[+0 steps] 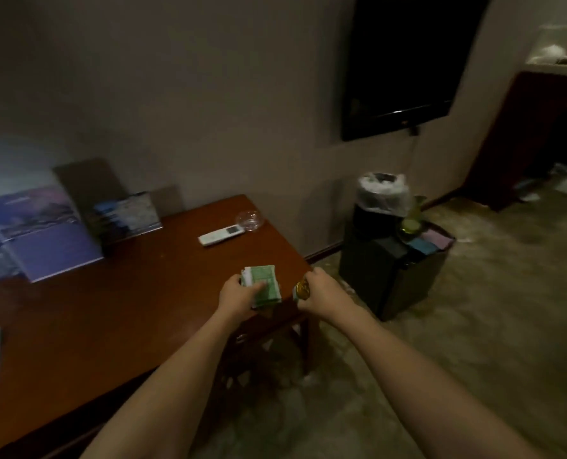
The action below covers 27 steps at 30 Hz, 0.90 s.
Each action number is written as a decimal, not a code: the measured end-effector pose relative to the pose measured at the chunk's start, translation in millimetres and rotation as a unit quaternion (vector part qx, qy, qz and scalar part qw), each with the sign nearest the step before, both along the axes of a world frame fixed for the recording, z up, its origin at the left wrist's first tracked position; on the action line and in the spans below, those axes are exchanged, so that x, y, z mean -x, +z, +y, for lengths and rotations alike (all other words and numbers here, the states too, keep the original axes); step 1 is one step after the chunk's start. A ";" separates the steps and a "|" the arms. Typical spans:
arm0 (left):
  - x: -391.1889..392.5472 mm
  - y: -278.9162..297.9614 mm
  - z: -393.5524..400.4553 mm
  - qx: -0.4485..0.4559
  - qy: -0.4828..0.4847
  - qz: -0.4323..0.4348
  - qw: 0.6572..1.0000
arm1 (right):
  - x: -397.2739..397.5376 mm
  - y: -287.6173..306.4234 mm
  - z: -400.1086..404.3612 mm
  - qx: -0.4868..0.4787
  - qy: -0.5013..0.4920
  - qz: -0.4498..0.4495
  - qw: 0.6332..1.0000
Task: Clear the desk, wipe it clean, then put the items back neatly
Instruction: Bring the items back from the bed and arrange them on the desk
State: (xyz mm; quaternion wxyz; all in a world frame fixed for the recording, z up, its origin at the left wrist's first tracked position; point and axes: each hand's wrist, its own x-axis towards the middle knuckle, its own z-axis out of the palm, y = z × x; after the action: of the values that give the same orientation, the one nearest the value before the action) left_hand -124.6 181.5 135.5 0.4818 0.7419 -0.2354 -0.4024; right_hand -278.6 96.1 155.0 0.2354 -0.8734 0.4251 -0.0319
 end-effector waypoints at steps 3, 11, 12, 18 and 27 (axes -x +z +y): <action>-62.4 -15.9 19.8 -0.022 0.063 -0.006 0.998 | -80.2 -13.3 -7.0 -0.016 0.057 0.020 0.998; -200.5 -60.8 34.2 -0.118 0.199 0.021 0.973 | -266.5 -65.3 -30.3 -0.044 0.215 0.034 0.975; -217.4 -61.0 29.7 -0.118 0.214 0.019 0.969 | -287.3 -68.9 -36.3 -0.047 0.230 0.031 0.971; -306.9 -46.6 -5.0 -0.104 0.288 0.024 0.952 | -398.4 -67.4 -70.2 -0.048 0.313 0.030 0.948; -385.8 -87.2 1.7 -0.149 0.332 0.090 0.927 | -493.5 -109.8 -68.0 -0.075 0.365 0.117 0.921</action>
State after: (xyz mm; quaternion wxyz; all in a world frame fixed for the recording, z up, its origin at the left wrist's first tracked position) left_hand 261.2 183.2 48.3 0.4909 0.8017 0.1310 -0.3150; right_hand 214.9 28.1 45.3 0.2440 -0.9453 0.1027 0.1908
